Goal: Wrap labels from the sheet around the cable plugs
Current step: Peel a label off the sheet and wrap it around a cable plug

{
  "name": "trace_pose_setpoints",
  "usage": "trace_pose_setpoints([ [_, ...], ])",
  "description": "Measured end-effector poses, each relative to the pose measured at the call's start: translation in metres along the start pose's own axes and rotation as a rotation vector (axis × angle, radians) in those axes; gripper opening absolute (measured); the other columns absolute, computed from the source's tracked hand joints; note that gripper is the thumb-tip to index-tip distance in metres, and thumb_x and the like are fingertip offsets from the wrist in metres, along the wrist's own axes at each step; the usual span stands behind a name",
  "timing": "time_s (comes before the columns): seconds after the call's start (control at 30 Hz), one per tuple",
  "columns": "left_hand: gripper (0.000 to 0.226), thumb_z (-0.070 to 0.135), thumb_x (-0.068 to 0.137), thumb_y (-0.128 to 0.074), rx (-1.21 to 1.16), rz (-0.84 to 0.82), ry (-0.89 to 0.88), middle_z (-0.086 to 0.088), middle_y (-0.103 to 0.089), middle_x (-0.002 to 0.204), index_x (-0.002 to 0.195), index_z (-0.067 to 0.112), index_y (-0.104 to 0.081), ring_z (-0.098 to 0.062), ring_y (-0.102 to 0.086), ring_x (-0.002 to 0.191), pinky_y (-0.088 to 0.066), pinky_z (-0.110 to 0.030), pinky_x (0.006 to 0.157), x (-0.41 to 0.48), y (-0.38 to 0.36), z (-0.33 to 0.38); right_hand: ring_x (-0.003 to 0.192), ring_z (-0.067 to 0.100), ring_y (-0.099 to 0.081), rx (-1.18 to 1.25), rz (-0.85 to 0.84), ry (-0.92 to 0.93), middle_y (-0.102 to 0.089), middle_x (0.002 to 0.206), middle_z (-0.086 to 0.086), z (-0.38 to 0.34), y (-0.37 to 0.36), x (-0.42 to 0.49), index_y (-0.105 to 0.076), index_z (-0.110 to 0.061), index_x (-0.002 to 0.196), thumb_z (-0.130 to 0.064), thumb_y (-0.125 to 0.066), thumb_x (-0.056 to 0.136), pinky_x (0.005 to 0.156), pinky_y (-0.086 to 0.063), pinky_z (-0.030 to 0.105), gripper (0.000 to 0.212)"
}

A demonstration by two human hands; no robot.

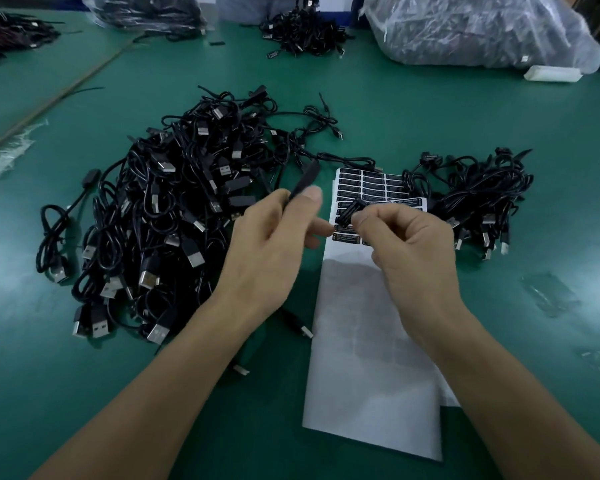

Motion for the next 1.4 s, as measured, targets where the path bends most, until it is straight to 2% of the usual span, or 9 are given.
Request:
trace_pose_setpoints([
  [0.17, 0.059, 0.049, 0.097, -0.027, 0.075, -0.036, -0.021, 0.01, -0.074, 0.074, 0.069, 0.02, -0.07, -0.004, -0.063, 0.065, -0.042, -0.023, 0.064, -0.002, -0.004, -0.001, 0.063, 0.006, -0.056, 0.134, 0.082, 0.016, -0.068, 0.073, -0.006, 0.0, 0.011, 0.002, -0.065, -0.025, 0.088, -0.019, -0.063, 0.09, 0.059, -0.045, 0.02, 0.006],
  [0.23, 0.054, 0.049, 0.097, -0.029, 0.125, -0.108, -0.041, 0.008, -0.075, 0.074, 0.06, 0.025, -0.06, -0.012, -0.065, 0.068, -0.046, -0.035, 0.072, -0.004, -0.011, -0.002, 0.075, 0.008, -0.066, 0.168, 0.034, -0.012, -0.075, 0.088, -0.001, 0.004, 0.007, 0.003, -0.062, -0.03, 0.108, -0.026, -0.064, 0.088, 0.064, -0.05, 0.021, 0.02],
  [0.33, 0.05, 0.05, 0.096, -0.03, 0.125, -0.16, -0.046, 0.004, -0.074, 0.07, 0.06, 0.019, -0.048, -0.022, -0.066, 0.072, -0.05, -0.052, 0.083, -0.004, -0.015, -0.002, 0.079, 0.009, -0.07, 0.186, -0.038, 0.011, -0.075, 0.086, -0.001, 0.003, 0.002, 0.002, -0.056, -0.033, 0.122, -0.024, -0.07, 0.087, 0.068, -0.053, 0.019, 0.038],
  [0.67, 0.053, 0.054, 0.096, -0.03, 0.221, -0.24, -0.042, -0.003, -0.071, 0.069, 0.065, 0.03, -0.067, -0.031, -0.062, 0.072, -0.052, -0.052, 0.081, -0.004, -0.019, -0.006, 0.069, 0.004, -0.067, 0.209, -0.078, 0.021, -0.072, 0.073, -0.006, -0.001, -0.002, 0.001, -0.053, -0.027, 0.12, -0.003, -0.074, 0.085, 0.069, -0.052, 0.017, 0.048],
  [0.8, 0.037, 0.047, 0.094, -0.045, 0.207, -0.166, -0.105, 0.009, -0.072, 0.074, 0.076, 0.028, -0.071, -0.016, -0.065, 0.068, -0.055, -0.04, 0.071, -0.003, -0.014, -0.001, 0.065, 0.006, -0.067, 0.23, -0.033, -0.003, -0.072, 0.07, -0.005, 0.0, 0.003, 0.003, -0.052, -0.026, 0.117, 0.003, -0.073, 0.085, 0.066, -0.053, 0.018, 0.048],
  [0.9, 0.017, 0.032, 0.094, -0.06, 0.185, -0.115, -0.152, 0.007, -0.068, 0.069, 0.08, 0.029, -0.069, -0.021, -0.061, 0.063, -0.05, -0.032, 0.061, -0.003, -0.009, 0.002, 0.065, 0.007, -0.068, 0.207, -0.003, 0.001, -0.073, 0.071, -0.004, -0.001, 0.007, 0.004, -0.052, -0.027, 0.114, 0.003, -0.074, 0.084, 0.065, -0.052, 0.017, 0.047],
  [1.03, 0.018, 0.024, 0.096, -0.063, 0.147, -0.158, -0.117, 0.006, -0.072, 0.071, 0.081, 0.024, -0.074, -0.024, -0.066, 0.068, -0.056, -0.039, 0.067, -0.003, -0.011, -0.001, 0.066, 0.006, -0.067, 0.2, 0.017, 0.008, -0.072, 0.072, -0.004, -0.001, 0.007, 0.003, -0.054, -0.025, 0.111, 0.001, -0.073, 0.085, 0.064, -0.052, 0.017, 0.041],
  [1.2, 0.021, 0.021, 0.098, -0.064, 0.064, -0.09, -0.055, 0.009, -0.074, 0.069, 0.081, 0.019, -0.075, -0.005, -0.063, 0.058, -0.045, -0.014, 0.058, 0.002, -0.005, -0.006, 0.074, 0.015, -0.059, 0.257, 0.08, 0.024, -0.066, 0.076, -0.004, -0.006, 0.014, 0.003, -0.068, -0.023, 0.086, -0.019, -0.071, 0.088, 0.062, -0.048, 0.023, 0.006],
  [1.4, 0.023, 0.019, 0.101, -0.059, 0.071, -0.115, -0.067, 0.01, -0.074, 0.071, 0.083, 0.024, -0.073, -0.003, -0.062, 0.06, -0.049, -0.016, 0.061, 0.001, -0.007, -0.004, 0.072, 0.014, -0.066, 0.154, -0.094, -0.041, -0.071, 0.073, 0.003, 0.001, -0.003, 0.0, -0.076, -0.022, 0.073, -0.011, -0.067, 0.09, 0.063, -0.05, 0.023, 0.022],
])
Point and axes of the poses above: each hand's wrist, its own x-axis towards the middle knuckle, its own y-axis out of the back of the hand, z = x × y, the point moved 8 cm from there along x, towards the middle knuckle
